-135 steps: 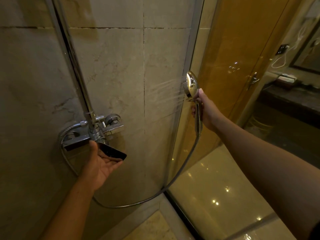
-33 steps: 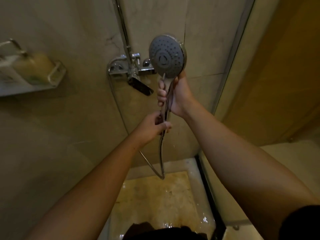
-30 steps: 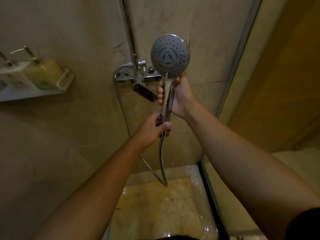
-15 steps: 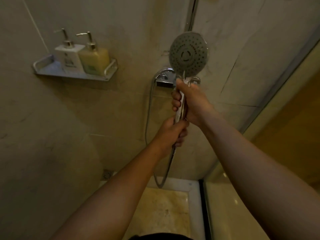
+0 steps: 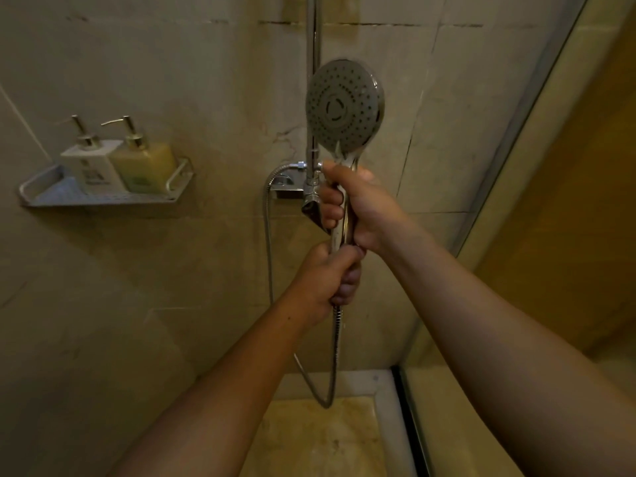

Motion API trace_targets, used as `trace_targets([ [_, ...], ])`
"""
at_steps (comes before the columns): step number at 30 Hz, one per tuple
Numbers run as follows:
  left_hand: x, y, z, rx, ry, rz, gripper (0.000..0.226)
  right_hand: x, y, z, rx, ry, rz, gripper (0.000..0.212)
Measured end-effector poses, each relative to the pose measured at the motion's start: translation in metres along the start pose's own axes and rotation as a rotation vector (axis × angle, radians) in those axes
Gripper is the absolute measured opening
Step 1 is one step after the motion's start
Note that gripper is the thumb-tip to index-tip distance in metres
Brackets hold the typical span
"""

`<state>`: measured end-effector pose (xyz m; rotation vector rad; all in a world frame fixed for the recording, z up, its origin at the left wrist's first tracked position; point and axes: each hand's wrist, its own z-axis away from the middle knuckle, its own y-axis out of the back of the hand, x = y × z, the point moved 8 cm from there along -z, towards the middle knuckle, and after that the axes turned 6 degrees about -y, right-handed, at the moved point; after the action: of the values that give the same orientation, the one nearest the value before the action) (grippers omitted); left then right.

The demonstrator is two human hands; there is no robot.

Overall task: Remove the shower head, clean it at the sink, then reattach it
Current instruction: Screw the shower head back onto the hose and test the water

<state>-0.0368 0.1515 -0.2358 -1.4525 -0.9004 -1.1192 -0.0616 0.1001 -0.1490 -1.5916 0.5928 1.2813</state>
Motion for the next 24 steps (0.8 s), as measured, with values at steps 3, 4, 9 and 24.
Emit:
trace_targets([
  [3,-0.001,-0.004,0.003,-0.056,-0.021,-0.001,0.029,0.0,0.005,0.003,0.004,-0.002,0.002,0.036],
  [4,0.0,-0.006,0.003,-0.076,-0.05,0.001,0.025,-0.001,0.006,0.004,0.007,0.0,0.002,0.036],
  [9,0.013,-0.019,0.003,-0.176,-0.113,0.048,0.014,-0.026,0.013,0.009,-0.026,0.022,0.016,0.033],
  [24,0.1,-0.063,-0.041,-0.094,-0.251,-0.395,0.017,-0.144,0.044,-0.001,-0.006,0.243,0.216,0.02],
])
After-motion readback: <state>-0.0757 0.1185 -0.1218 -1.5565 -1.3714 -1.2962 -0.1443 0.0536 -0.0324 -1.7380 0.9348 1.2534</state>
